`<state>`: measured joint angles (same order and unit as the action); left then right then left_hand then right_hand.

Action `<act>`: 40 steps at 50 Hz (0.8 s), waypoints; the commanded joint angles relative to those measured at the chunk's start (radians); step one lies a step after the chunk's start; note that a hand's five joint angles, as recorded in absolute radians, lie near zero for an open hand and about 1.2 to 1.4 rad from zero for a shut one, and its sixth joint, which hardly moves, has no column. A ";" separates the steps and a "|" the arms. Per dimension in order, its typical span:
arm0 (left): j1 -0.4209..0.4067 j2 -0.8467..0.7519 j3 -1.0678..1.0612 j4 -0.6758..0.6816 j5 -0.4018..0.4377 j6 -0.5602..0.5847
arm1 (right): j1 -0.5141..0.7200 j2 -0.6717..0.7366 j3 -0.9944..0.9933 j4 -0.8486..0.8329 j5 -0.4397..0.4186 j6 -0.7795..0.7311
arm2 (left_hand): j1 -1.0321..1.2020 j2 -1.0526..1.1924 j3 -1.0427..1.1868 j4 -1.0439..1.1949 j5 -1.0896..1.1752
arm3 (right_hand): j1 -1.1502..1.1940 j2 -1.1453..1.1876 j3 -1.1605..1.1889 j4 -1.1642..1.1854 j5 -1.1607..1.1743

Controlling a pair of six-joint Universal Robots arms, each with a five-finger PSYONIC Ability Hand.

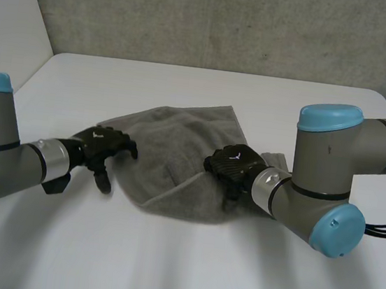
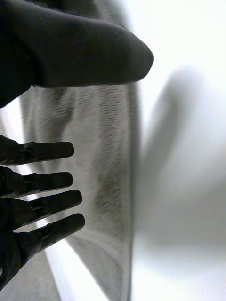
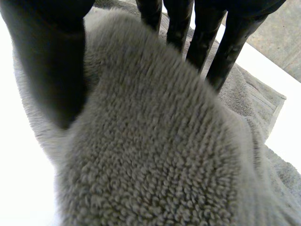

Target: Fold the towel.

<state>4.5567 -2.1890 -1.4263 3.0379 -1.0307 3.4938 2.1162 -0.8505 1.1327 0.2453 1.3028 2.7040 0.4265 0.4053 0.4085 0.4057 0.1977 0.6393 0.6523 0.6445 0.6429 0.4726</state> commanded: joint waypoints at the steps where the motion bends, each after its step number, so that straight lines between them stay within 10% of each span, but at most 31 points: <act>1: -0.007 -0.043 -0.006 -0.019 -0.005 0.110 | -0.001 -0.013 -0.010 0.002 0.001 0.022 | -0.078 -0.057 -0.060 -0.057 -0.024 | 0.538 0.525 0.533 0.534 0.530; 11: -0.022 -0.115 0.067 0.002 -0.019 0.094 | -0.116 -0.160 0.096 -0.040 -0.005 0.246 | -0.069 -0.048 -0.051 -0.048 -0.015 | 0.757 0.744 0.752 0.753 0.749; 40: -0.113 -0.149 0.208 0.072 -0.103 -0.121 | -0.225 -0.262 0.277 -0.047 -0.051 0.246 | 0.078 0.099 0.096 0.098 0.132 | 0.757 0.744 0.752 0.753 0.749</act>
<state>4.4456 -2.3328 -1.2293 3.1091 -1.1357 3.3833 1.8893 -1.1134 1.4108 0.1977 1.2503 2.9503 0.4740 0.4714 0.4736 0.4730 0.3071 1.2828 1.2552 1.2735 1.3340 1.0908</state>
